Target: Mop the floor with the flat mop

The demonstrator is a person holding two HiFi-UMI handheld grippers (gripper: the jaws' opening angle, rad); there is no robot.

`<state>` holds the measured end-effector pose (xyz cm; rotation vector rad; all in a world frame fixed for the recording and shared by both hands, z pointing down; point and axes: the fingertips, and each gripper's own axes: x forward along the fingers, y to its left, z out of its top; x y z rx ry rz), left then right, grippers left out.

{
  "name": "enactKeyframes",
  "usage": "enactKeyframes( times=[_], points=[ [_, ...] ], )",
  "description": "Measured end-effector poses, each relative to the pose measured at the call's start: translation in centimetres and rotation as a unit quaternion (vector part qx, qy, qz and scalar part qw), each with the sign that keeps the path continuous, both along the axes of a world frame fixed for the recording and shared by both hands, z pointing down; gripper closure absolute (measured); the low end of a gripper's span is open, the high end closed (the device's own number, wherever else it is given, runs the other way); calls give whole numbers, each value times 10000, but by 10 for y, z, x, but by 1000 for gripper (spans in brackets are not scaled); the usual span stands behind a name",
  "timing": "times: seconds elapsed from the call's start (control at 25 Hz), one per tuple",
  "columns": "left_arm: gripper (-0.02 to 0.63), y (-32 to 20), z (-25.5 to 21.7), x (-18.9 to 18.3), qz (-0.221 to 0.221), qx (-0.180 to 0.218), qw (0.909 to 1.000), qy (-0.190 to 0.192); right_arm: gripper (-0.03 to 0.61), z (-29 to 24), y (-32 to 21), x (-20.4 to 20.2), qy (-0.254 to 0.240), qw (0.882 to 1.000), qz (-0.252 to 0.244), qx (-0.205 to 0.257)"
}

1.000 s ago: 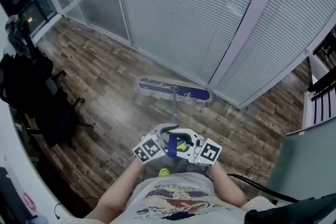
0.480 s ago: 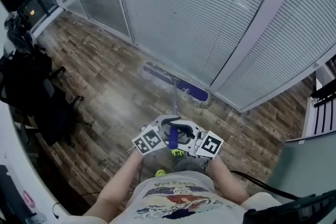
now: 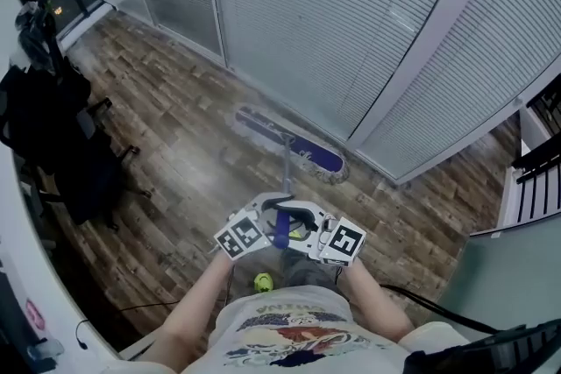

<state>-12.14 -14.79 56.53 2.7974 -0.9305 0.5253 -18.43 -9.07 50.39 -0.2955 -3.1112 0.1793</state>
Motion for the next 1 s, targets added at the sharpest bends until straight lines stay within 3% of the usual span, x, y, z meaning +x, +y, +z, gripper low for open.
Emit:
enactKeyframes(
  times=[0.4, 0.84, 1.0],
  points=[
    [394, 194, 7, 8, -343, -93, 9994, 8, 335, 5, 197, 11, -129, 9991, -389, 138],
    [394, 318, 3, 99, -949, -158, 9952, -184, 333, -4, 327, 113, -399, 9947, -918, 229],
    [394, 366, 5, 124, -1218, -222, 9921, -212, 331, 5, 376, 145, -167, 9919, -1218, 331]
  ],
)
